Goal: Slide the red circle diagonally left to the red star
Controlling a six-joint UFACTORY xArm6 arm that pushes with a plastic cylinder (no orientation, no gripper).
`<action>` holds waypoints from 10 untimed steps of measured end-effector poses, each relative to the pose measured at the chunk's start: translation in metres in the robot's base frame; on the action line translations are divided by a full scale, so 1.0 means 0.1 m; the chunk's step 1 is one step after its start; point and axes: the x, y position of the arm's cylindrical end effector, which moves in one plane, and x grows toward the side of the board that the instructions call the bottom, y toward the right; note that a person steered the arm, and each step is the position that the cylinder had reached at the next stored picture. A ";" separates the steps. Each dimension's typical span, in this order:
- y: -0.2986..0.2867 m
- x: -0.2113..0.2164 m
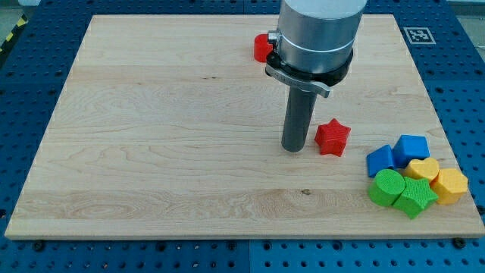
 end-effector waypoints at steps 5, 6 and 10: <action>-1.30 -2.43; -1.05 -2.61; -0.31 -2.23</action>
